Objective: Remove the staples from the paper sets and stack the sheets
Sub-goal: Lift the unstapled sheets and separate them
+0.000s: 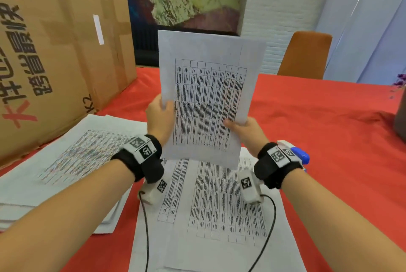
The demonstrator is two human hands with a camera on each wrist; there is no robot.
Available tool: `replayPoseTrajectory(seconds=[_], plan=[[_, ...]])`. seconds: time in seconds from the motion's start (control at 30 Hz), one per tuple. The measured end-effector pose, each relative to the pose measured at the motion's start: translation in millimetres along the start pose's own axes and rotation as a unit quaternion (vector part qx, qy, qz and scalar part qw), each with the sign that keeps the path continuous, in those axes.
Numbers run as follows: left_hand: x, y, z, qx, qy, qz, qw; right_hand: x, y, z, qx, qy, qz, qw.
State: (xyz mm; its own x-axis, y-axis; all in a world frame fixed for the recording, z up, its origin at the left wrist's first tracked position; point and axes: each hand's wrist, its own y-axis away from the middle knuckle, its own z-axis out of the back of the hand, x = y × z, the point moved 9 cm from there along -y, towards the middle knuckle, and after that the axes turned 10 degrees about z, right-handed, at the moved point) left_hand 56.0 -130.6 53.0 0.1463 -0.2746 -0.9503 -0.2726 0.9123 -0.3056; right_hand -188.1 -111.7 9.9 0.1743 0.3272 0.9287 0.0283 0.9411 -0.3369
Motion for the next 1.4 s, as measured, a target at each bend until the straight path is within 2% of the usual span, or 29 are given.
replayPoseTrajectory(seconds=[0.1,0.3,0.47,0.6,0.67,0.77,0.87,0.97,1.07,1.17,1.23,1.27,1.3,1.37,1.4], plan=[[-12.8,-11.8,5.5,0.014,-0.018,-0.021,1.0,16.2,-2.8,7.1,0.001,-0.013,0.029,0.999],[-34.2,-31.0,3.1,0.093,0.039,0.024,0.995,9.5,12.0,-4.4,0.12,-0.042,-0.04,0.991],[-38.3,-19.0,-10.5,0.086,-0.001,0.0,0.996,33.5,-0.3,0.8,0.036,-0.109,-0.006,0.993],[-40.5,-14.1,-6.9,0.078,-0.051,-0.028,0.995,42.0,1.0,6.4,0.038,-0.055,0.008,0.998],[-51.8,-7.1,-1.5,0.071,-0.019,-0.056,0.996,53.3,3.2,12.0,0.029,-0.053,0.032,0.998],[-91.3,10.2,4.9,0.055,0.079,-0.138,0.986,86.5,3.4,15.1,0.006,-0.11,0.1,0.989],[-115.7,20.3,9.1,0.01,0.129,-0.184,0.974,102.0,-3.5,24.1,-0.042,-0.123,0.144,0.981],[-85.4,20.5,3.3,-0.019,0.106,-0.139,0.985,68.8,1.0,19.7,-0.054,-0.097,0.098,0.989],[-38.2,24.0,-7.2,-0.018,0.015,-0.09,0.996,16.4,13.6,2.2,-0.001,-0.021,0.028,0.999],[-34.9,16.7,1.2,-0.057,-0.062,-0.099,0.991,-5.8,10.5,8.2,0.054,0.091,-0.026,0.994],[-40.9,3.8,13.2,-0.073,-0.102,-0.089,0.988,-10.5,1.9,38.5,0.041,0.133,-0.055,0.989],[-41.7,-3.9,19.0,-0.069,-0.118,-0.08,0.987,-10.0,-4.4,62.6,0.018,0.201,-0.059,0.978],[-37.3,-10.9,21.5,-0.054,-0.135,-0.063,0.987,-6.7,-10.9,88.9,-0.004,0.319,-0.058,0.946],[-20.3,-13.6,17.5,0.011,-0.179,-0.023,0.984,-12.9,-16.3,135.6,-0.003,0.563,-0.108,0.819],[-8.0,-10.2,10.7,0.054,-0.203,-0.008,0.978,-23.4,-10.4,151.6,0.024,0.627,-0.17,0.76]])
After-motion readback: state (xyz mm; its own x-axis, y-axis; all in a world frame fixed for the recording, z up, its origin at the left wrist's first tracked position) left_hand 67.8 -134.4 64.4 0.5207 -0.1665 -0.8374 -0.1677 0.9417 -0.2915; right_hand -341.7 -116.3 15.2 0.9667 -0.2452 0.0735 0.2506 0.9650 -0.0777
